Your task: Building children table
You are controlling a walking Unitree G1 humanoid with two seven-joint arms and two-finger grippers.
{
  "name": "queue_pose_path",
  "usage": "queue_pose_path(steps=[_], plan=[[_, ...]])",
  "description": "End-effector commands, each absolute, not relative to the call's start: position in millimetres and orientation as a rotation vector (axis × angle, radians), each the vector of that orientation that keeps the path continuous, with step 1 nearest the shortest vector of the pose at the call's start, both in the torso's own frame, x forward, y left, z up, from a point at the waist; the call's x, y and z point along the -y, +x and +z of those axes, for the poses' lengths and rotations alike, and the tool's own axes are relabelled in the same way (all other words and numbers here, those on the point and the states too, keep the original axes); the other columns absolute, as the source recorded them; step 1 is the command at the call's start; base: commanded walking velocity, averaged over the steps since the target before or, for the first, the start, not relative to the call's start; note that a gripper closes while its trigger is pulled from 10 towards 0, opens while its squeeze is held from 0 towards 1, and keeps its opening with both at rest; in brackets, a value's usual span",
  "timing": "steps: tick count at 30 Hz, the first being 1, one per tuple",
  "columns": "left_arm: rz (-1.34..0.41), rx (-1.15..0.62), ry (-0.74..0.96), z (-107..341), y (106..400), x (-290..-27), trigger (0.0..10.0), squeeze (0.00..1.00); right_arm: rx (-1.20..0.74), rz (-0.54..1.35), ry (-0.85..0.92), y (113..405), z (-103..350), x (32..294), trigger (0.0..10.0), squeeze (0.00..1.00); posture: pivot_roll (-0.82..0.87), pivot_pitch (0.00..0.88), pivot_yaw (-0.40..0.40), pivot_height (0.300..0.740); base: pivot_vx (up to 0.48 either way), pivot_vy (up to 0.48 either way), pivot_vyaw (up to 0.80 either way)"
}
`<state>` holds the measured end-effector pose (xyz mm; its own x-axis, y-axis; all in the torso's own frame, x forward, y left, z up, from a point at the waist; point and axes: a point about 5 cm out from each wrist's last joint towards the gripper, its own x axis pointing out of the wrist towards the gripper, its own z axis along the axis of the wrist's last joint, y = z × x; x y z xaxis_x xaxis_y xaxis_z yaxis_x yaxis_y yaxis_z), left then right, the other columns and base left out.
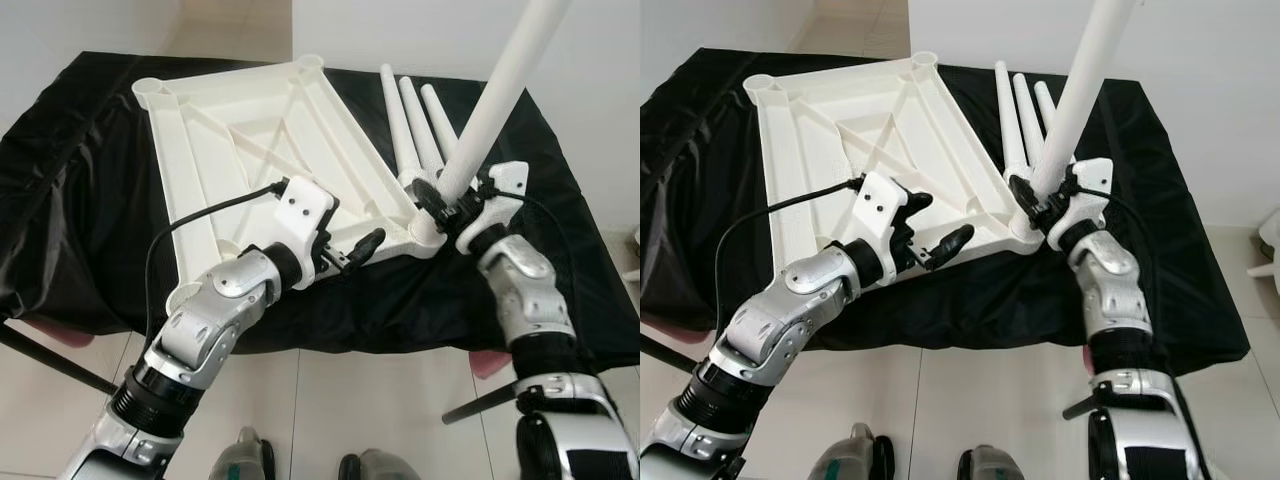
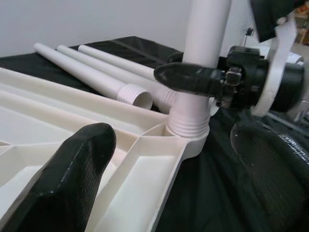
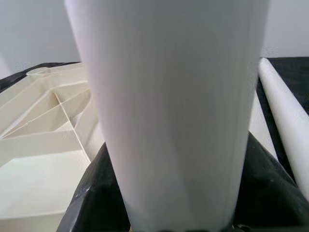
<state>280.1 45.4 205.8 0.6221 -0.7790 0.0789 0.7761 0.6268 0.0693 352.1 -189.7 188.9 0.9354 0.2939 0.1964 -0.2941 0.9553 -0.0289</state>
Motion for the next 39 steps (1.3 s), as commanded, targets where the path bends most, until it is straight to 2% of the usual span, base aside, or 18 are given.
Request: queue_pose_path(steps=[1, 5, 7, 10, 13, 18, 19, 20, 21, 24, 25, 27, 35, 36, 37, 39], plan=[[-1.009, 0.103, 0.04, 205.3, 273.3, -41.2, 10.0, 0.0, 0.177, 0.197, 0.056, 350.5, 184.9, 191.9, 0.0, 0.0, -0.01, 0.101, -0.011, 0.74, 0.0, 0.0, 0.0], [-1.015, 0.103, 0.041, 204.2, 271.0, -38.0, 10.0, 0.0, 0.175, 0.094, 0.114, 346.7, 184.3, 183.9, 0.0, 0.0, -0.01, 0.101, -0.011, 0.74, 0.0, 0.0, 0.0], [-1.018, 0.104, 0.036, 204.9, 271.5, -36.6, 10.0, 0.0, 0.152, -0.05, 0.124, 341.7, 180.0, 173.7, 0.0, 0.0, -0.02, 0.105, -0.009, 0.74, 0.0, 0.0, 0.0], [-1.019, 0.105, 0.033, 205.5, 271.8, -35.9, 10.0, 0.0, 0.131, -0.124, 0.154, 339.3, 176.8, 170.5, 0.0, 0.0, -0.02, 0.105, -0.009, 0.74, 0.0, 0.0, 0.0], [-1.018, 0.107, 0.034, 205.8, 271.7, -35.4, 10.0, 0.0, 0.118, -0.17, 0.169, 336.7, 175.8, 168.2, 0.0, 0.0, -0.02, 0.105, -0.009, 0.74, 0.0, 0.0, 0.0], [-1.026, 0.106, 0.02, 206.6, 270.9, -34.1, 10.0, 0.0, 0.118, -0.138, 0.184, 333.7, 177.6, 163.0, 0.0, 0.0, -0.02, 0.103, -0.006, 0.74, 0.0, 0.0, 0.0], [-1.03, 0.106, 0.018, 207.1, 270.5, -33.6, 10.0, 0.0, 0.131, -0.107, 0.183, 332.5, 180.4, 161.8, 2.4, 0.0, -0.02, 0.101, -0.005, 0.74, 0.0, 0.0, 0.0], [-1.03, 0.106, 0.018, 207.1, 270.5, -33.6, 10.0, 0.0, 0.131, -0.107, 0.183, 332.5, 180.4, 161.8, 2.4, 0.0, -0.02, 0.101, -0.005, 0.74, 0.0, 0.0, 0.0], [-1.033, 0.108, 0.02, 207.4, 270.5, -33.4, 10.0, 0.0, 0.145, -0.069, 0.162, 331.1, 183.5, 161.2, 10.0, 0.0, -0.02, 0.102, -0.005, 0.74, 0.0, 0.0, 0.0], [-1.039, 0.109, 0.026, 207.5, 270.5, -33.3, 10.0, 0.0, 0.163, -0.006, 0.132, 329.1, 187.1, 161.4, 10.0, 0.0, -0.02, 0.102, -0.004, 0.74, 0.0, 0.0, 0.0], [-1.043, 0.109, 0.029, 207.5, 270.4, -33.0, 10.0, 0.0, 0.169, 0.026, 0.113, 328.4, 188.4, 162.1, 10.0, 0.16, -0.03, 0.102, -0.002, 0.74, 0.0, 0.0, 0.0], [-1.048, 0.108, 0.031, 207.4, 270.1, -32.7, 10.0, 0.0, 0.193, 0.09, 0.107, 327.0, 191.6, 163.7, 10.0, 1.0, -0.03, 0.101, -0.003, 0.74, 0.0, 0.0, 0.0], [-1.053, 0.108, 0.028, 207.2, 269.9, -31.3, 10.0, 0.0, 0.205, 0.241, 0.039, 329.0, 195.0, 178.9, 10.0, 1.0, -0.03, 0.102, -0.004, 0.74, 0.0, 0.0, 0.0], [-1.056, 0.108, 0.029, 207.1, 269.5, -30.8, 10.0, 0.0, 0.207, 0.284, 0.02, 329.3, 195.3, 180.8, 10.0, 0.95, -0.03, 0.101, -0.004, 0.74, 0.0, 0.0, 0.0], [-1.058, 0.109, 0.028, 207.1, 269.2, -30.4, 10.0, 0.0, 0.206, 0.335, 0.0, 328.9, 194.9, 182.2, 10.0, 0.0, -0.03, 0.1, -0.005, 0.74, 0.0, 0.0, 0.0], [-1.058, 0.109, 0.029, 207.0, 269.1, -30.1, 10.0, 0.0, 0.204, 0.372, -0.013, 328.2, 194.4, 183.0, 10.0, 0.0, -0.03, 0.096, -0.005, 0.74, 0.0, 0.0, 0.0]])
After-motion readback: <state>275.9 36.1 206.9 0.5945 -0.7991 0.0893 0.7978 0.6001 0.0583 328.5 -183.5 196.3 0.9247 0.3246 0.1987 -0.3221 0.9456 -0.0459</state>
